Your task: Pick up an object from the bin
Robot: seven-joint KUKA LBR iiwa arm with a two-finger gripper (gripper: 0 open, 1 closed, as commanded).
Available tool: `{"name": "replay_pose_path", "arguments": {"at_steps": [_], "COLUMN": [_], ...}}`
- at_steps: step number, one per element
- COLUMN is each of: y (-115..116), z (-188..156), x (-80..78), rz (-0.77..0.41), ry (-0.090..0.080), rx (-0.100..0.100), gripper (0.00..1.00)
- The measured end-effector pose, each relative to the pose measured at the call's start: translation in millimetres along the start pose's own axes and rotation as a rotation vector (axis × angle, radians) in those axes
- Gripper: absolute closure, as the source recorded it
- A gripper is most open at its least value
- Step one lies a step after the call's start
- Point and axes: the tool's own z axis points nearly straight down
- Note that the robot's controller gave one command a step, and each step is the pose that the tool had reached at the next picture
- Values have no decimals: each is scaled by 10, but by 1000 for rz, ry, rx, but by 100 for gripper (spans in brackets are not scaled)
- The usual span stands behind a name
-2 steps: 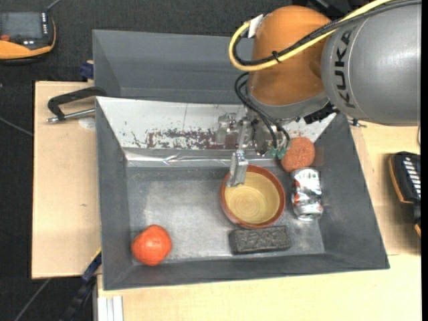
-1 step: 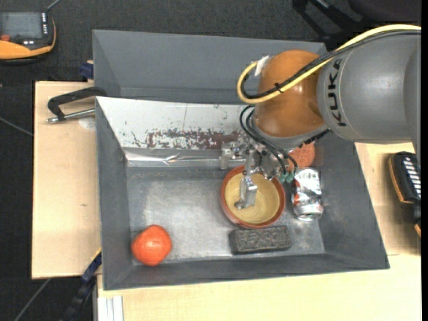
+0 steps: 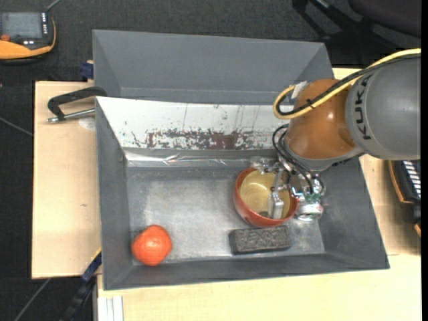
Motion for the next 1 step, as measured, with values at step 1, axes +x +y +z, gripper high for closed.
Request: {"name": "replay_pose_path", "arguments": {"at_steps": [1], "y": [32], "z": [-32], "x": [-60], "rz": [-5], "ry": [-22], "rx": [1], "gripper": [100]}}
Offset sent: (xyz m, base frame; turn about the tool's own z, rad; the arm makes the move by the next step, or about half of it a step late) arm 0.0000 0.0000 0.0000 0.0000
